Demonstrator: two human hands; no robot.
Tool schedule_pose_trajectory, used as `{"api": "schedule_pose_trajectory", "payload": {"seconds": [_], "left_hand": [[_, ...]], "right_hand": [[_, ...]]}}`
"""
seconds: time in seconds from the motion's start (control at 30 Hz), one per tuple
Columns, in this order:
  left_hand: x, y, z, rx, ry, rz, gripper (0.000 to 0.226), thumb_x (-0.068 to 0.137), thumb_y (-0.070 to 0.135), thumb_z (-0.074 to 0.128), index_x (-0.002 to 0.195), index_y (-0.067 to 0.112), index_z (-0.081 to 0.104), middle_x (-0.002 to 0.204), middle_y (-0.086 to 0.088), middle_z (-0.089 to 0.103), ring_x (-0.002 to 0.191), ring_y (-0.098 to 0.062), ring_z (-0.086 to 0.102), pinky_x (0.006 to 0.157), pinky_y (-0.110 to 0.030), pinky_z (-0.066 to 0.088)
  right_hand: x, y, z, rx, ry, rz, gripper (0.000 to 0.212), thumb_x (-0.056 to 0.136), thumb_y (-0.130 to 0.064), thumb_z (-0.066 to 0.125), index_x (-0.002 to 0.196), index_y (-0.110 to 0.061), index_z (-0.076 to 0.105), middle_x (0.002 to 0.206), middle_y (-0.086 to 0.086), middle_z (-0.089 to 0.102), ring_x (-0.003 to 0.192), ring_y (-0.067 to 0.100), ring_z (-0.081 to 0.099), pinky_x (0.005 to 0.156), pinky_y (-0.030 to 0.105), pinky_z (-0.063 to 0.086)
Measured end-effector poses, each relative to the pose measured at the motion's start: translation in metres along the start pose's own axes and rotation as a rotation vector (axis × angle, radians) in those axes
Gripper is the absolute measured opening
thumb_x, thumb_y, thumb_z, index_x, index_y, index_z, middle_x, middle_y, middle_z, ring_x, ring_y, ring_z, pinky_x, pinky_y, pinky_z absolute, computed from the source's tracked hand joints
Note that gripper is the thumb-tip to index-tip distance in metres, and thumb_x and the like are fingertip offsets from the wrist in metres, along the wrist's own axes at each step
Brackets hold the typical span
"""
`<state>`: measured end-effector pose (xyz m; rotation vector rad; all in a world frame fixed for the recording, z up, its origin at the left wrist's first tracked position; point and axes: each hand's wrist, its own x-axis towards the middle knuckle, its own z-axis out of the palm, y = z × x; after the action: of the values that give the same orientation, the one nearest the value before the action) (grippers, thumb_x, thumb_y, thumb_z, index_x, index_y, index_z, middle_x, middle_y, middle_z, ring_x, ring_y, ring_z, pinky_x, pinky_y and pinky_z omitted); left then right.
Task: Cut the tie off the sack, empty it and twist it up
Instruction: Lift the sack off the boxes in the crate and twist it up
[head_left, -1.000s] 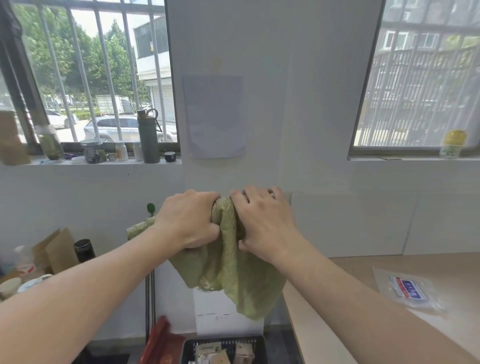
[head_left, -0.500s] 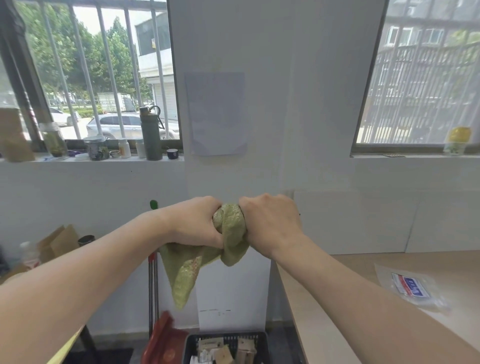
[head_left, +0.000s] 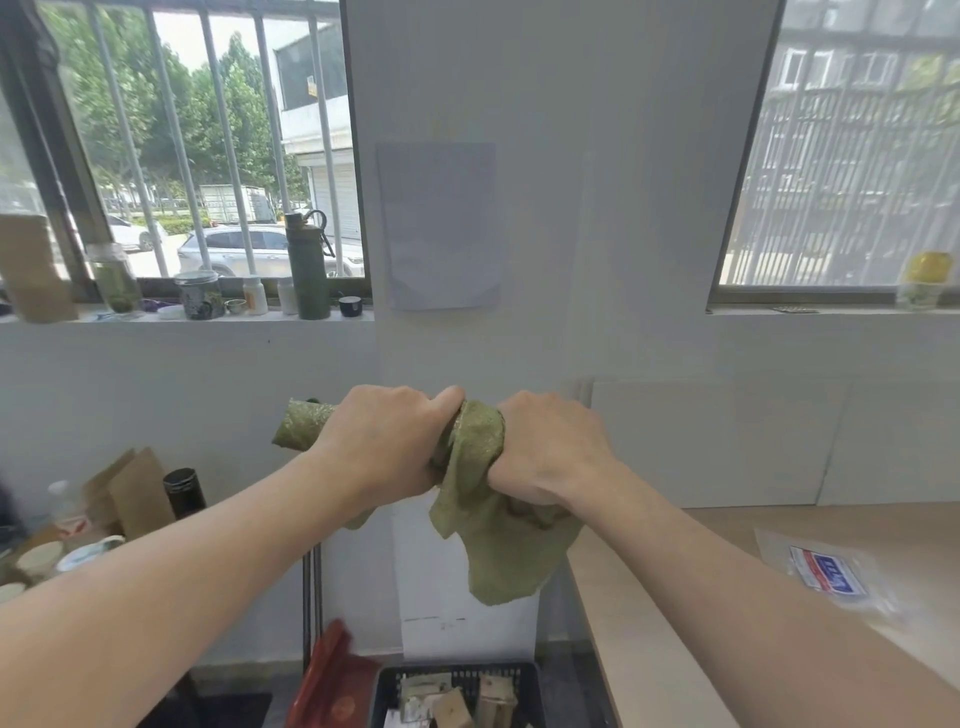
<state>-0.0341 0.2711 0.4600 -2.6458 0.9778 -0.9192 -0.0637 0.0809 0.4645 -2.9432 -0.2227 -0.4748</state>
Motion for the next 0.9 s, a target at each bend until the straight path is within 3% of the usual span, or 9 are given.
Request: {"api": "schedule_pose_trajectory", "payload": {"seconds": [0.13,0.27,0.4,0.47,0.6,0.73,0.83,0.9], "left_hand": [[0.004,-0.001,0.0,-0.069,-0.06,-0.067,0.033,0.063,0.05,0.046,0.087,0.029,0.041,0.057,0.01,0.042,0.053,-0.024,0.049,0.046,-0.028,0.029],[0.012,0.001,-0.005,-0.341,-0.139,-0.251,0.024,0.062,0.052,0.062,0.078,0.035,0.054,0.065,0.013,0.06,0.063,-0.019,0.061,0.057,-0.031,0.047],[0.022,-0.003,-0.014,-0.63,-0.209,-0.348,0.02,0.071,0.051,0.067,0.072,0.031,0.064,0.066,0.008,0.07,0.066,-0.021,0.068,0.065,-0.037,0.059],[0.025,-0.003,-0.019,-0.807,-0.274,-0.362,0.022,0.073,0.046,0.07,0.075,0.024,0.071,0.067,0.002,0.074,0.067,-0.022,0.073,0.067,-0.041,0.063],[0.027,0.002,-0.022,-1.102,-0.427,-0.404,0.012,0.074,0.016,0.078,0.083,0.008,0.074,0.077,-0.013,0.077,0.07,-0.027,0.076,0.074,-0.05,0.066],[0.025,0.004,-0.025,-1.134,-0.499,-0.384,0.017,0.07,0.013,0.078,0.085,0.006,0.074,0.075,-0.013,0.074,0.068,-0.022,0.073,0.072,-0.042,0.064],[0.019,0.007,-0.026,-1.055,-0.444,-0.338,0.027,0.065,0.027,0.08,0.086,0.012,0.07,0.071,0.003,0.07,0.066,-0.014,0.07,0.071,-0.04,0.063],[0.014,0.009,-0.026,-0.859,-0.356,-0.268,0.038,0.061,0.037,0.081,0.092,0.025,0.063,0.079,0.01,0.072,0.073,-0.012,0.071,0.071,-0.041,0.063]], "right_hand": [[-0.002,0.003,-0.005,-0.059,0.049,-0.116,0.029,0.069,-0.042,0.066,0.09,-0.029,0.053,0.075,-0.008,0.061,0.071,0.028,0.059,0.063,0.035,0.036],[-0.006,0.004,-0.002,-0.259,0.227,-0.208,0.076,0.057,-0.058,0.078,0.12,-0.027,0.049,0.101,0.0,0.064,0.094,0.028,0.063,0.085,0.043,0.036],[-0.009,0.002,0.004,-0.345,0.314,-0.224,0.12,0.043,-0.059,0.09,0.145,-0.018,0.042,0.121,0.01,0.062,0.119,0.032,0.058,0.109,0.054,0.031],[-0.007,0.002,0.005,-0.369,0.357,-0.199,0.111,0.046,-0.052,0.091,0.142,-0.016,0.047,0.116,0.009,0.064,0.114,0.032,0.06,0.107,0.052,0.034],[-0.003,0.004,0.004,-0.417,0.535,-0.187,0.045,0.059,-0.015,0.079,0.101,-0.016,0.064,0.082,0.002,0.065,0.074,0.029,0.061,0.076,0.039,0.042],[-0.002,0.006,0.002,-0.423,0.574,-0.202,0.033,0.057,0.004,0.07,0.082,-0.017,0.062,0.064,0.001,0.061,0.061,0.029,0.056,0.064,0.036,0.037],[0.001,0.004,-0.002,-0.435,0.465,-0.182,0.033,0.058,0.003,0.066,0.075,-0.021,0.05,0.062,0.0,0.061,0.062,0.028,0.056,0.065,0.034,0.028],[0.004,0.006,-0.003,-0.387,0.348,-0.156,0.027,0.065,-0.004,0.062,0.075,-0.023,0.046,0.066,-0.002,0.062,0.067,0.028,0.059,0.067,0.034,0.026]]}}
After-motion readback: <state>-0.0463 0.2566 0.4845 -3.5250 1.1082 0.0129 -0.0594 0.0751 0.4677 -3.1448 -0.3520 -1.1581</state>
